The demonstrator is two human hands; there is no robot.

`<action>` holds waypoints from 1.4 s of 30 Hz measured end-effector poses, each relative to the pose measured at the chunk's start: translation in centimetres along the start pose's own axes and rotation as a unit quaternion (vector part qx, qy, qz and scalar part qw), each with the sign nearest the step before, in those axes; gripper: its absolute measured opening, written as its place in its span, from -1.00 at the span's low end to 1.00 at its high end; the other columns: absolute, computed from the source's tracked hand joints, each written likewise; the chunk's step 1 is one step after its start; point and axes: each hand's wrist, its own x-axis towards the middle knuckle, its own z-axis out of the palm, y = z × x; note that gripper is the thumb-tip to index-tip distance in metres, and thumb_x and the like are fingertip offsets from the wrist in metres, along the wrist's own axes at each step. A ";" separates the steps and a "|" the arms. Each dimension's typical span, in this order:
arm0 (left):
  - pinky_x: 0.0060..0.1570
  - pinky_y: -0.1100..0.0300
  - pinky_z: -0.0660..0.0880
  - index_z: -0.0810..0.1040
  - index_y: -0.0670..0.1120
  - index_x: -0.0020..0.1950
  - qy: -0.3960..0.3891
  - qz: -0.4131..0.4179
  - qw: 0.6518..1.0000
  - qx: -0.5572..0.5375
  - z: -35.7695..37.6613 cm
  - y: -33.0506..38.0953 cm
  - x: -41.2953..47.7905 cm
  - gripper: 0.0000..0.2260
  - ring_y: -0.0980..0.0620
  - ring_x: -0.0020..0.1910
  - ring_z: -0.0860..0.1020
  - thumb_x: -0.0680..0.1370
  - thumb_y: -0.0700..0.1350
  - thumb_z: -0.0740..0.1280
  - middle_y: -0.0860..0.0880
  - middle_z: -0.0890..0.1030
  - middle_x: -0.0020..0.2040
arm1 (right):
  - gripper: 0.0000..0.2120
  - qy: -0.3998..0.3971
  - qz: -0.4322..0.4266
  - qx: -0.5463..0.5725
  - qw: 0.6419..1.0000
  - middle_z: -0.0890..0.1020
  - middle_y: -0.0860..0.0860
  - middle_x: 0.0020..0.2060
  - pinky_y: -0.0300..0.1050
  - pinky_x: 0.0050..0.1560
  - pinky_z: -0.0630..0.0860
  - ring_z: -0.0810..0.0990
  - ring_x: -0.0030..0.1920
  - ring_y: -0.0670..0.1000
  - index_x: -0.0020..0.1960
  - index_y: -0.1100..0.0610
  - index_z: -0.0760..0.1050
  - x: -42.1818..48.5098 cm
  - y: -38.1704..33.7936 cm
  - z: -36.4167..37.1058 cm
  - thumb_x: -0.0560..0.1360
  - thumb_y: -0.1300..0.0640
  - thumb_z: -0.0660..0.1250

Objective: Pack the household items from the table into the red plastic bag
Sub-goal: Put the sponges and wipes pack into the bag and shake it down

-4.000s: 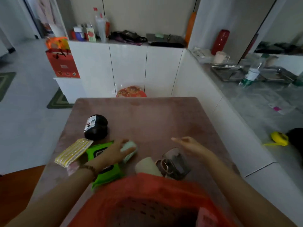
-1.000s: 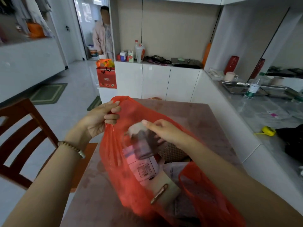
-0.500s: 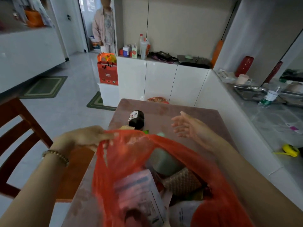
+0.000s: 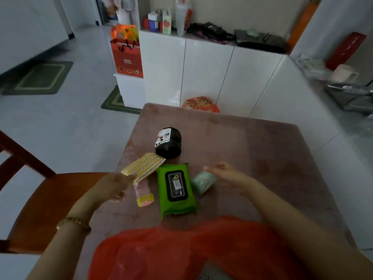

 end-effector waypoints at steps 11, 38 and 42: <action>0.23 -0.07 0.38 0.24 -0.22 0.42 0.211 0.003 0.976 -0.043 5.0 -4.0 7.5 -0.17 -0.27 0.30 0.41 0.40 0.38 0.23 -0.26 0.39 0.36 | -0.43 0.024 0.093 0.112 0.989 0.53 0.12 0.09 0.04 0.02 0.52 0.54 -0.03 0.07 0.25 0.17 0.27 5.7 2.3 3.6 0.38 0.11 0.50; 0.01 0.11 0.45 0.44 -0.13 0.30 0.191 0.186 0.963 0.027 7.8 2.1 4.6 -0.62 -0.04 0.02 0.54 0.54 0.01 0.30 -0.11 0.56 0.13 | -0.43 -0.233 -0.016 0.130 0.964 0.63 0.04 0.11 -0.08 0.10 0.53 0.61 0.11 0.02 0.30 0.06 0.42 2.2 -0.1 5.3 0.37 -0.15 0.41; 0.16 -0.03 0.37 0.26 -0.24 0.35 0.205 0.023 0.975 0.084 6.9 -0.8 4.2 -0.37 -0.25 0.27 0.38 0.45 0.10 0.38 -0.23 0.31 0.31 | -0.50 -0.219 -0.025 0.078 0.972 0.62 0.03 0.14 0.01 0.28 0.46 0.58 0.16 0.04 0.26 0.01 0.42 2.3 -0.2 5.5 0.37 -0.09 0.41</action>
